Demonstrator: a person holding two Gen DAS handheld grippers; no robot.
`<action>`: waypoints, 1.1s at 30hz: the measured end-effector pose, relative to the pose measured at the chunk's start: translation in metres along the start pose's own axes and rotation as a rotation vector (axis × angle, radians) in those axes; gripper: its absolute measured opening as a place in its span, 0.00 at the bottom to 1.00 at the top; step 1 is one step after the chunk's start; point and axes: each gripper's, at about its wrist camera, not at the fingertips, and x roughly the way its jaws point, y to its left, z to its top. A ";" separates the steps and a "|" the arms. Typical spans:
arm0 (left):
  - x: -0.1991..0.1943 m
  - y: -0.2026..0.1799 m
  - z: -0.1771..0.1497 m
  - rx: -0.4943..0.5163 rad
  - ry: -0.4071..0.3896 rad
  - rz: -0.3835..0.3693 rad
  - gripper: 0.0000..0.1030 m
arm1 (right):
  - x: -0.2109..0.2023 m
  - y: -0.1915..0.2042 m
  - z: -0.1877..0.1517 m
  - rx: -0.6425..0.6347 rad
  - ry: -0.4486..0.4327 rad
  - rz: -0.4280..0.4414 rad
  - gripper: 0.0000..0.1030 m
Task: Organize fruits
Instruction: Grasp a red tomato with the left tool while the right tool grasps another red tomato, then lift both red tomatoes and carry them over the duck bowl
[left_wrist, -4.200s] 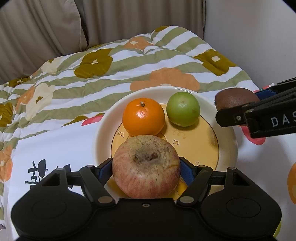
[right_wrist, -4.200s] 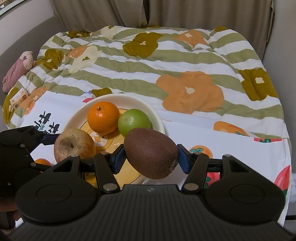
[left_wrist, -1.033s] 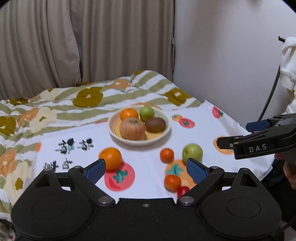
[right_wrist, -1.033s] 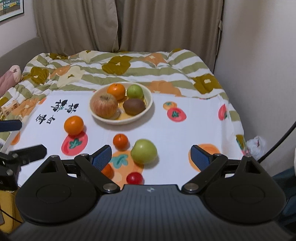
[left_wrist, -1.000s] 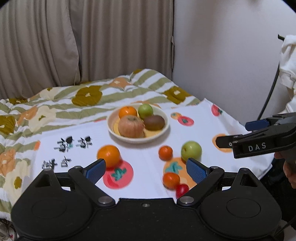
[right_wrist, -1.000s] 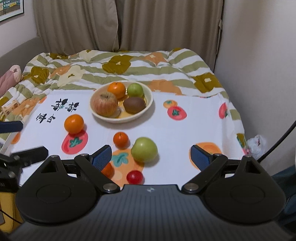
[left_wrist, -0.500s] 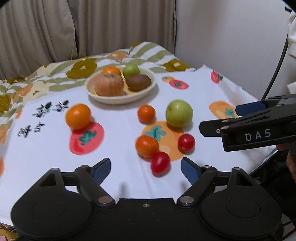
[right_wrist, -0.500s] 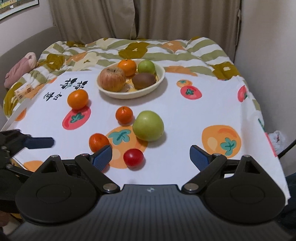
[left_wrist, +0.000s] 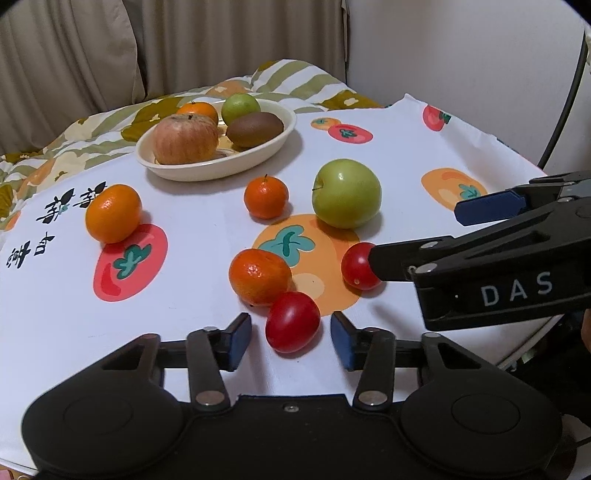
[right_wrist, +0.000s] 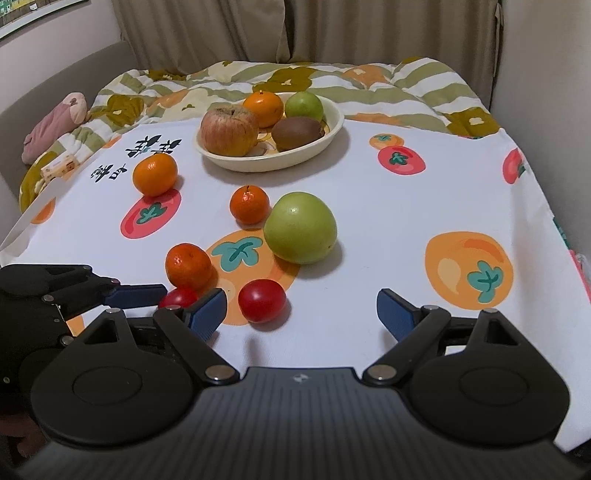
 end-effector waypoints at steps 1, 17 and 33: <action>0.001 0.000 0.000 0.001 0.002 0.001 0.41 | 0.001 0.000 0.000 0.000 0.002 0.003 1.00; -0.003 0.006 -0.002 0.020 0.003 0.020 0.33 | 0.016 0.011 0.001 -0.014 0.040 0.032 0.77; -0.013 0.030 -0.011 -0.005 0.014 0.045 0.33 | 0.031 0.027 0.002 -0.027 0.068 0.027 0.51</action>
